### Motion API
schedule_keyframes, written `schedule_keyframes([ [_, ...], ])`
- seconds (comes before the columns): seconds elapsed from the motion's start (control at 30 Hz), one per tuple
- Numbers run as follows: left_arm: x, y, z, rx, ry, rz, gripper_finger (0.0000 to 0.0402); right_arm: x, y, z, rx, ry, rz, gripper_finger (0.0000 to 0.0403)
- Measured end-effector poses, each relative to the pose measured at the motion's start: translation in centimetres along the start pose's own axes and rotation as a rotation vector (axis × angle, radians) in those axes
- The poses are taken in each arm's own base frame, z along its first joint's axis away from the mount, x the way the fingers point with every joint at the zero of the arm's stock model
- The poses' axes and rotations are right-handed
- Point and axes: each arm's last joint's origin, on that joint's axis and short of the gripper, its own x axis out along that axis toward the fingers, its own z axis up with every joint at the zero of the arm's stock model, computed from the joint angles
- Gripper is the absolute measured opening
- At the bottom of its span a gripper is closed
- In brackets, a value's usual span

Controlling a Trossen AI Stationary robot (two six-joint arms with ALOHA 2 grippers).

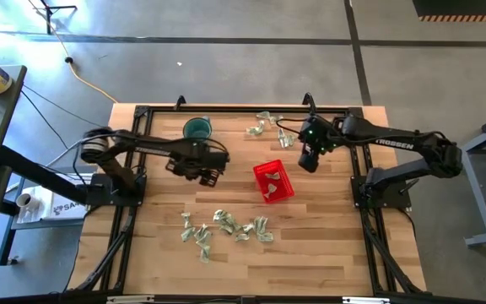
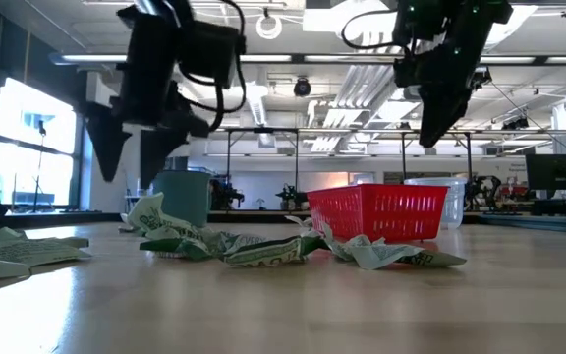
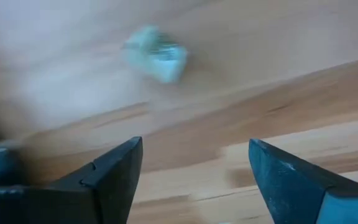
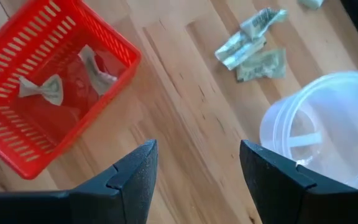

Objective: Pick and place items into bin
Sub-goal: Put the stevia packet into the orange bin

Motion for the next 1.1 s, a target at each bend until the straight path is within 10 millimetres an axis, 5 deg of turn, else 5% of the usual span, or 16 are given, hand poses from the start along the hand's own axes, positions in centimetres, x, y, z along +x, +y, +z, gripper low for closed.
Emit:
schedule_keyframes([
  [0.27, 3.2, 2.4, -0.8, -0.195, -0.03, -0.023, 0.0337, 0.0, 0.1, 0.9, 0.003, -0.096, 0.008, 0.022],
  [0.63, 5.1, 3.1, 1.5, -0.292, -0.129, -0.063, 0.0328, -0.1, 0.1, 1.3, 0.025, -0.137, 0.015, 0.022],
  [0.87, 6.3, 4.3, 2.2, -0.276, -0.1, -0.05, 0.0261, -0.1, 0.1, 1.3, 0.04, -0.133, 0.015, 0.022],
  [1.1, 6.5, 4.0, 2.6, -0.259, -0.131, -0.107, 0.0136, -0.1, 0.0, 1.3, 0.041, -0.136, -0.012, 0.022],
])
